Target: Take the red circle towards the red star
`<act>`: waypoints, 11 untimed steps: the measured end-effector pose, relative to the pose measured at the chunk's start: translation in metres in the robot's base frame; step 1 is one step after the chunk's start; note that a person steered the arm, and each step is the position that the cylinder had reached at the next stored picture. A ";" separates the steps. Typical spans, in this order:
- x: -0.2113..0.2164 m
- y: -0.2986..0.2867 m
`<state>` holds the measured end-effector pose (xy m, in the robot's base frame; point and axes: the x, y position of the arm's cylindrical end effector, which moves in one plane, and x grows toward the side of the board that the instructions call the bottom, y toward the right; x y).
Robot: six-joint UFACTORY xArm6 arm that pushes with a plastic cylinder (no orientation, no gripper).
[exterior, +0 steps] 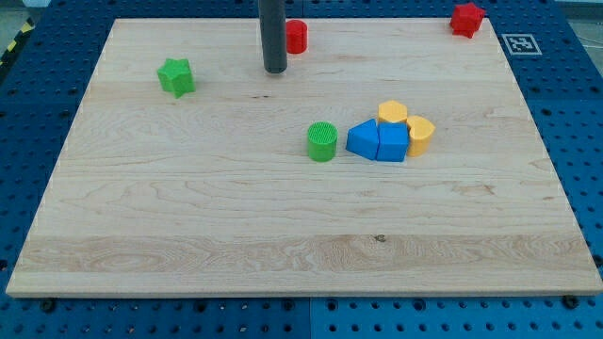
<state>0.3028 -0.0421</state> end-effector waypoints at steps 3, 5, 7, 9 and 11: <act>-0.016 0.000; -0.047 -0.011; -0.047 -0.010; -0.047 0.014; -0.047 0.049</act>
